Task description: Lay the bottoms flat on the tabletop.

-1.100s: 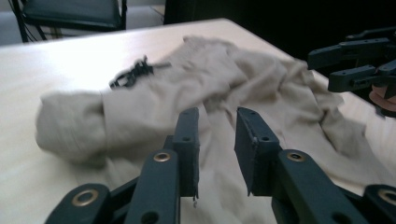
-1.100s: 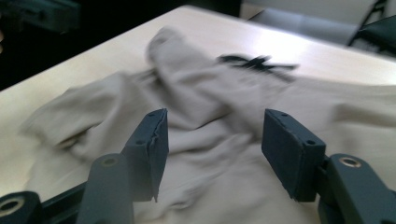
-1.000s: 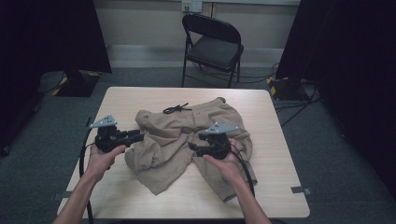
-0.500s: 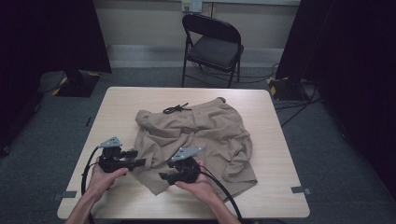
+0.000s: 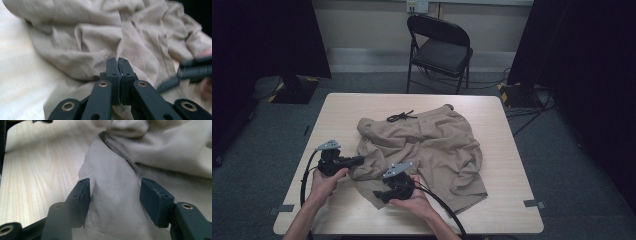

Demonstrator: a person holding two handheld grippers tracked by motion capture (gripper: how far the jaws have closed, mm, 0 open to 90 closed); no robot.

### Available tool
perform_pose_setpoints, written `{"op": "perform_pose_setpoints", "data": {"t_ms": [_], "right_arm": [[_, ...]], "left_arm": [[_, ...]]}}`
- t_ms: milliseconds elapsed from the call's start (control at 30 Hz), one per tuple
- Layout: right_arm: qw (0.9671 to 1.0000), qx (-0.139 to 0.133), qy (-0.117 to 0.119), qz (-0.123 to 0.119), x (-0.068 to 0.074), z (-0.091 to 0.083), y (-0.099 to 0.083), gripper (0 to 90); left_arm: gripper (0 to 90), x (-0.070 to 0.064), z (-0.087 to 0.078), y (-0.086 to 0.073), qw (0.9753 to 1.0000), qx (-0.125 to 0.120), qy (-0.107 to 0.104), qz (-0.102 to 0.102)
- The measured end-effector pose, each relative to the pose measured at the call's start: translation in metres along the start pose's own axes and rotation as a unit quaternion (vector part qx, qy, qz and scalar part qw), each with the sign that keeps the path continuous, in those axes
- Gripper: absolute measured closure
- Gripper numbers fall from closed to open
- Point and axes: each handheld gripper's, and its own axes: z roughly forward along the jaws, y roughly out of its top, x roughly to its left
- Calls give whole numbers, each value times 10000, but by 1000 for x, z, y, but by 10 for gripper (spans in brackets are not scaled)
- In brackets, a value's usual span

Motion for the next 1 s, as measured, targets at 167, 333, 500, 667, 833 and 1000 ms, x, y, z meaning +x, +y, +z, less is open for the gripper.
{"op": "perform_pose_setpoints", "data": {"t_ms": [167, 333, 500, 667, 833, 1000], "right_arm": [[9997, 70, 76, -199, 2, 0, 0, 710], [9996, 115, 202, -178, 3, -5, -5, 861], [9995, 188, 200, -184, -2, -22, -17, 900], [9996, 254, 67, -126, -13, -45, -29, 900], [9995, 185, -263, 40, -27, -74, -41, 900], [9986, 5, -438, 285, -43, -89, -45, 900]], "left_arm": [[891, 2, -2, 23, 9999, -152, 57, 30], [891, 9, -6, 35, 9996, -227, 175, -44], [891, 18, -9, 34, 9994, -168, 297, -109], [891, 31, -7, 25, 9988, -15, 430, -246], [890, 45, -1, 9, 9976, 157, 519, -424], [792, 50, 7, -6, 9964, 300, 557, -562]]}}
